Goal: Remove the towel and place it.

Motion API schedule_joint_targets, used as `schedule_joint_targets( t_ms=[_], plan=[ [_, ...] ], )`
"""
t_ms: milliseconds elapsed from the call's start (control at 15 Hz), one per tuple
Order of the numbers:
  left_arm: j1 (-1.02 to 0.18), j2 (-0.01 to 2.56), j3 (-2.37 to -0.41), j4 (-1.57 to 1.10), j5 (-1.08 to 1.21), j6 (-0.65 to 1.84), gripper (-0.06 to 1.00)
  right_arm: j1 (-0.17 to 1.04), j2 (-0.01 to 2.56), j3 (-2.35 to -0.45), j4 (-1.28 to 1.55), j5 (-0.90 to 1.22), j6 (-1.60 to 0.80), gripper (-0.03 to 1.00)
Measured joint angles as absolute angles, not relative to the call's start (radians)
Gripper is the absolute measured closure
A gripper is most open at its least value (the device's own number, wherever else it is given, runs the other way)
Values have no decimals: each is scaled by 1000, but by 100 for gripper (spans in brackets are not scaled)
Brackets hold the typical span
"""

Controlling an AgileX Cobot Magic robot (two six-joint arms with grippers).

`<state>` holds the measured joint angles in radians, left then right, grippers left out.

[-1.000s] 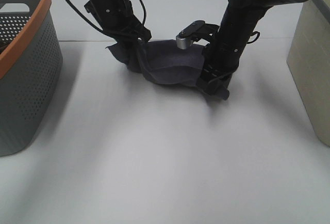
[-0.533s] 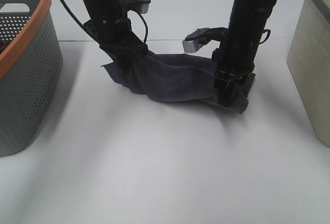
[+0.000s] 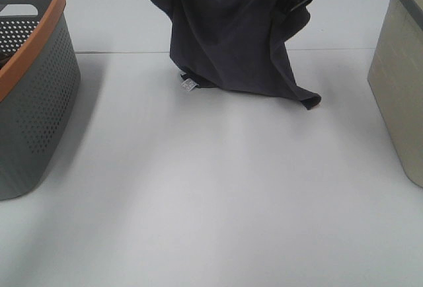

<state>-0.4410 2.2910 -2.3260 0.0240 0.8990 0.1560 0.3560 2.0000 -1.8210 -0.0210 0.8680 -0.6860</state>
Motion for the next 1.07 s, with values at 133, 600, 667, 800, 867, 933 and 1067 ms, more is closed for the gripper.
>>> schedule_joint_targets(
  t_ms=[133, 600, 667, 800, 867, 933, 1067],
  plan=[
    [-441, 2291, -2336, 125, 754, 93, 94, 356, 2000, -1836, -130, 751, -681, 97],
    [-369, 2343, -2336, 325, 288, -146, 94, 233, 2056, -1839, -213, 176, -697, 97],
    [-367, 2359, -2336, 330, 230, -150, 94, 224, 2089, -1839, -208, 132, -697, 97],
    [-367, 2390, -2336, 349, 126, -152, 94, 211, 2159, -1842, -174, 41, -697, 97],
    [-367, 2408, -2338, 353, 92, -153, 94, 205, 2183, -1854, -157, 23, -697, 97],
    [-367, 2421, -2340, 357, 79, -153, 94, 201, 2193, -1869, -135, 12, -696, 97],
    [-367, 2430, -2340, 358, 79, -150, 94, 198, 2193, -1890, -105, 0, -695, 97]
  ],
)
